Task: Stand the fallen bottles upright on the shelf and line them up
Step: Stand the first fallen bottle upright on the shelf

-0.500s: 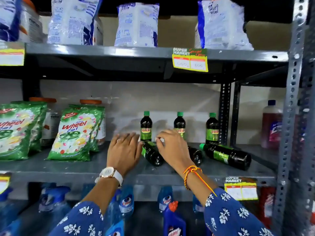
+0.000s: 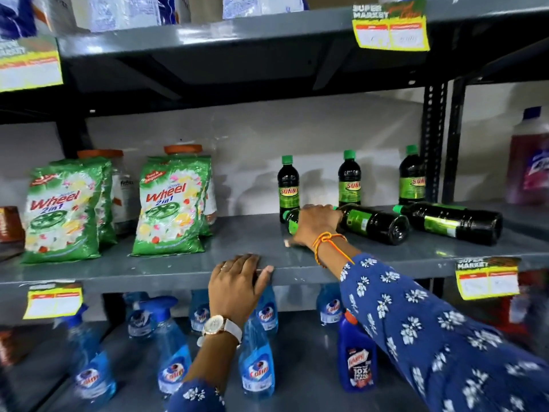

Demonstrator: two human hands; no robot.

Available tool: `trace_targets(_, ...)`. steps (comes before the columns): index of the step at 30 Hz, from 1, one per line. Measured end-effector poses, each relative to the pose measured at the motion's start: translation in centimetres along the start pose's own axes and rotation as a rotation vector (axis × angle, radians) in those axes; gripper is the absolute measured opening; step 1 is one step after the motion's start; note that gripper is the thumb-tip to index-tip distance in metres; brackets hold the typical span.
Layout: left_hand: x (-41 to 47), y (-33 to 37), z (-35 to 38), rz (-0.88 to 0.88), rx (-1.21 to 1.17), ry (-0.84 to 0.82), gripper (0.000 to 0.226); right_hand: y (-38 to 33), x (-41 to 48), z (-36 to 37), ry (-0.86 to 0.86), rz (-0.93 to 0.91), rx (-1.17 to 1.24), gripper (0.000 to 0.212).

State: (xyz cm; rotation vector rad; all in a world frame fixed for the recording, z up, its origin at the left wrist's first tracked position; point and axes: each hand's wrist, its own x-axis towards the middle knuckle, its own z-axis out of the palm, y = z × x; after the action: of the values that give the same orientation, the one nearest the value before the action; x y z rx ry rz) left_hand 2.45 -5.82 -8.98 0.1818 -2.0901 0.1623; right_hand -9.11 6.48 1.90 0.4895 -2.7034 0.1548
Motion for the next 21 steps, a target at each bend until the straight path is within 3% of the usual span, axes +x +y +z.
trace_targets(4,-0.1,0.0,0.6,-0.003,-0.029,0.051,0.042,0.9,0.2,0.8,0.133,-0.012,0.136,0.046)
trace_targets(9,-0.1,0.1,0.9,-0.009,-0.023,0.059,0.041,3.2,-0.4,1.7,0.288,0.014,0.809,0.039)
trace_targets(12,-0.1,0.1,0.9,-0.018,-0.022,0.048,0.042,3.6,-0.3,2.9,0.175,-0.061,1.179,0.03)
trace_targets(17,-0.2,0.1,1.1,-0.029,-0.032,0.042,0.047,3.9,-0.2,3.2,-0.034,-0.171,1.238,0.045)
trace_targets(21,-0.5,0.1,1.2,-0.034,-0.038,0.064,0.055,4.1,-0.7,3.0,-0.191,-0.193,1.366,0.042)
